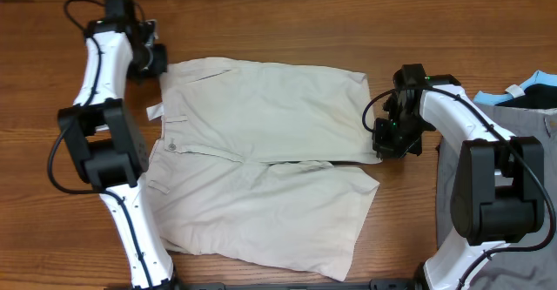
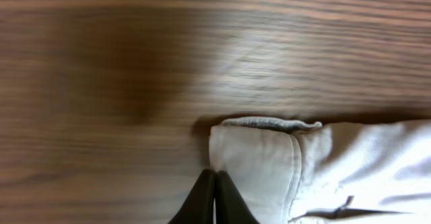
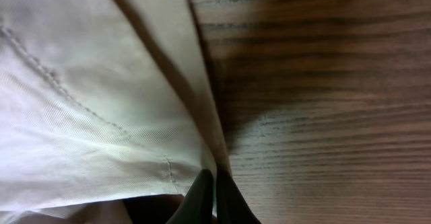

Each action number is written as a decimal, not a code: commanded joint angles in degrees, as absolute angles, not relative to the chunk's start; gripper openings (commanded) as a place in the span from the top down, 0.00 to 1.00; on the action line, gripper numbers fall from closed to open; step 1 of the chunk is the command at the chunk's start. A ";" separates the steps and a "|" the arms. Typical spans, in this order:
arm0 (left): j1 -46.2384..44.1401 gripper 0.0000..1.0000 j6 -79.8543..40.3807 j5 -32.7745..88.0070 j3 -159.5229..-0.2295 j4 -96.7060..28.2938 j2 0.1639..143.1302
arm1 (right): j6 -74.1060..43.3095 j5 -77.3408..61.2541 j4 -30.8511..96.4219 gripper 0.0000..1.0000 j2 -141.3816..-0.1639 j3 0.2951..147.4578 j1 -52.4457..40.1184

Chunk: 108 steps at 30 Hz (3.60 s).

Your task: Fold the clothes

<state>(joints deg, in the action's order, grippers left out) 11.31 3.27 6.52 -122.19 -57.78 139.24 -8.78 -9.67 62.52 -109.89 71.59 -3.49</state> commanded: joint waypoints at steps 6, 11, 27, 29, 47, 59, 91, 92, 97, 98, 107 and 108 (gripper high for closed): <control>15.33 0.61 4.29 19.03 -139.83 -66.70 138.96 | -7.05 -8.19 61.56 0.72 -108.09 73.71 -3.27; 13.76 0.56 7.11 23.79 -147.41 -76.60 138.96 | -7.09 -9.15 63.13 0.59 -106.78 77.52 -3.25; 2.13 0.96 8.10 23.33 -123.33 -75.48 139.06 | -18.74 -23.38 39.59 0.96 -114.32 80.49 -9.54; 1.34 0.96 8.08 21.06 -120.55 -72.90 139.06 | -20.69 -21.96 36.03 0.96 -117.16 80.49 -9.58; 0.58 0.85 1.76 17.08 -115.61 -50.61 139.06 | -33.06 -18.96 14.11 0.96 -133.05 83.20 -5.61; 0.80 0.57 -0.14 21.04 -133.84 -54.87 139.02 | -21.43 -26.76 34.41 0.89 -132.00 108.84 1.54; 2.35 0.23 1.54 9.19 -159.00 -96.79 104.71 | -11.84 -16.69 96.23 0.39 -98.37 114.61 -12.14; 2.35 0.22 1.52 8.78 -156.38 -96.79 102.76 | -12.82 -16.10 95.96 0.41 -98.37 112.86 -12.62; 2.33 0.20 1.50 8.45 -144.05 -96.79 94.70 | -13.72 -16.12 96.95 0.40 -98.35 100.55 -14.79; 2.33 0.20 1.48 8.34 -141.99 -96.79 93.58 | -13.72 -16.10 96.31 0.40 -98.35 97.86 -15.35; 2.22 0.23 0.60 8.64 -126.85 -96.79 90.32 | -16.97 -16.27 60.07 0.96 -99.22 70.96 -17.93; 2.22 0.23 0.60 8.64 -125.45 -96.77 90.41 | -18.20 -16.53 57.78 0.96 -99.98 68.88 -17.72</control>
<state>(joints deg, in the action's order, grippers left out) 2.02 0.75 9.10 -128.81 -96.79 90.54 -15.03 -16.99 60.51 -99.20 73.36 -18.04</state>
